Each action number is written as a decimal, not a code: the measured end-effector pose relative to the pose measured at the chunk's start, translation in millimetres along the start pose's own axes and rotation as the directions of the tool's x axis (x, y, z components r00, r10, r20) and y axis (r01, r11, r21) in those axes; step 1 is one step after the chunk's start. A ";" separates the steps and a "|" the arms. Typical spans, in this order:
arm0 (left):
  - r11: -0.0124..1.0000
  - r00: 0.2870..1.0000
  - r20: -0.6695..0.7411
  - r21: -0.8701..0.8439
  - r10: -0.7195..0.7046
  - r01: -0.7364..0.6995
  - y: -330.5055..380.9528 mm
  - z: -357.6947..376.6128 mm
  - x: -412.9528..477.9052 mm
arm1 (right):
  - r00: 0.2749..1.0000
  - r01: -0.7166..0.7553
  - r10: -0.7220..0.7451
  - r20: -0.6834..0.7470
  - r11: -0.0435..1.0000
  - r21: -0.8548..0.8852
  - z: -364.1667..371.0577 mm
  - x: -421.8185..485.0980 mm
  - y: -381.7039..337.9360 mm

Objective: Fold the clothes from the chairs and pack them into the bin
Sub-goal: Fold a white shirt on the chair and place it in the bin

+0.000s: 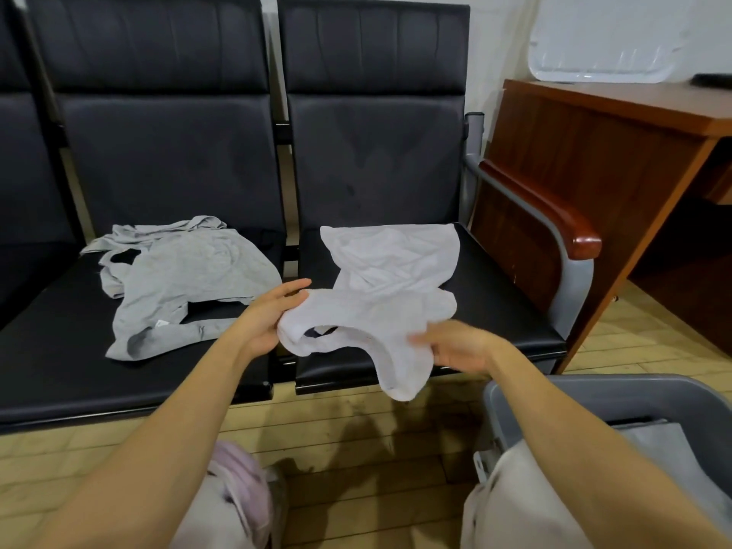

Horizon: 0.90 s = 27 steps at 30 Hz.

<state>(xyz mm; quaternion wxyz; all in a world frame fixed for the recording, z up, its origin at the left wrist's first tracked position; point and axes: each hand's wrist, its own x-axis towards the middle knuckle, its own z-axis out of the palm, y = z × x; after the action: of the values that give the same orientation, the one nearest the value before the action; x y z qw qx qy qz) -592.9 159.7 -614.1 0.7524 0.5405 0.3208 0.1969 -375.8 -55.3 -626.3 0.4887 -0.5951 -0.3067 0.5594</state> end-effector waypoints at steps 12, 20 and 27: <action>0.987 0.999 -0.018 0.154 -0.047 0.049 8.8 16.4 -11.3 | 0.986 0.130 -0.116 -0.122 0.985 0.117 -12.2 -21.8 -35.9; 0.925 0.940 -0.008 -0.176 0.340 -0.336 108.5 56.7 -45.4 | 0.848 0.477 -0.413 -0.331 0.868 0.139 -12.2 -73.2 -129.6; 0.973 0.976 0.020 0.082 0.216 -0.217 133.9 69.2 -6.4 | 0.927 0.256 -0.247 -0.282 0.967 -0.005 -33.9 -39.7 -159.5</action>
<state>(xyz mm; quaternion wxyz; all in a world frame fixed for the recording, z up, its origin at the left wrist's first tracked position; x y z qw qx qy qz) -542.6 153.4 -472.0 0.7048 0.6046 0.2638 0.2610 -321.4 -46.4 -467.8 0.6043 -0.6162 -0.2990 0.4071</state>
